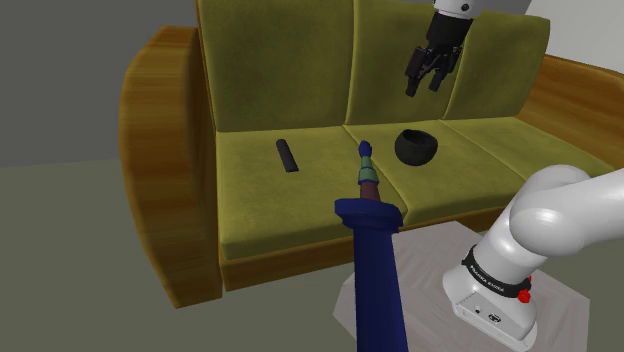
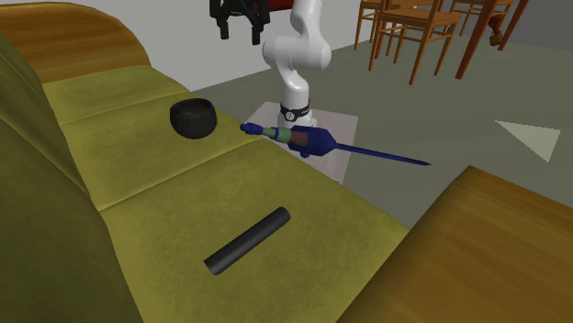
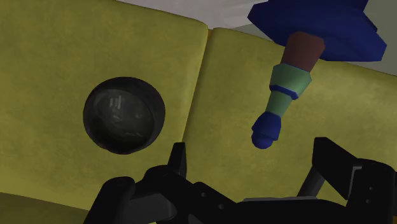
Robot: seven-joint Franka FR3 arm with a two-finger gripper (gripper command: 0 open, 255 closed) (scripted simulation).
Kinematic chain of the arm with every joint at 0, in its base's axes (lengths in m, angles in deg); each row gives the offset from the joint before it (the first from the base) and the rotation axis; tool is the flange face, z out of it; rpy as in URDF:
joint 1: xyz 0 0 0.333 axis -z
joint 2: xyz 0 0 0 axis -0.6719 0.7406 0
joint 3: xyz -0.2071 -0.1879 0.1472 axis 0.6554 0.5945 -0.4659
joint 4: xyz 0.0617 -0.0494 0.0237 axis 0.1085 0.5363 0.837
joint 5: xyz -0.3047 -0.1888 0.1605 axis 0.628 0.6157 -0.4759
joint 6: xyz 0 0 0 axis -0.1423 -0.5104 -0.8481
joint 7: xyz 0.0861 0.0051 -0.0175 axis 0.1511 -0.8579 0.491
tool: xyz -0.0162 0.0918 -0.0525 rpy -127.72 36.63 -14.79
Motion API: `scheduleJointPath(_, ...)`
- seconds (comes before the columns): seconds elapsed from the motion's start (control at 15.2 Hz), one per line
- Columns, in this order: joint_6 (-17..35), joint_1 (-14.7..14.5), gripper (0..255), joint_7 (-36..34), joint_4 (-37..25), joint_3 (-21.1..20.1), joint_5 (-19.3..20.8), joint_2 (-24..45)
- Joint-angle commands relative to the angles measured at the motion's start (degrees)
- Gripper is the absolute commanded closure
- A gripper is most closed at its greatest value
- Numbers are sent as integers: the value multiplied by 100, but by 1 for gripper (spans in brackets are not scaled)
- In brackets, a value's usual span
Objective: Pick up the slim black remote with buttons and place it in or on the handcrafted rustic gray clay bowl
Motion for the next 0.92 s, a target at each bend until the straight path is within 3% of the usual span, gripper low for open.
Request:
scheduleJointPath(0.0,0,0,0,0,0,0,0,0)
scheduleJointPath(0.86,1855,-101,0,-1522,-188,-711,-521,2172)
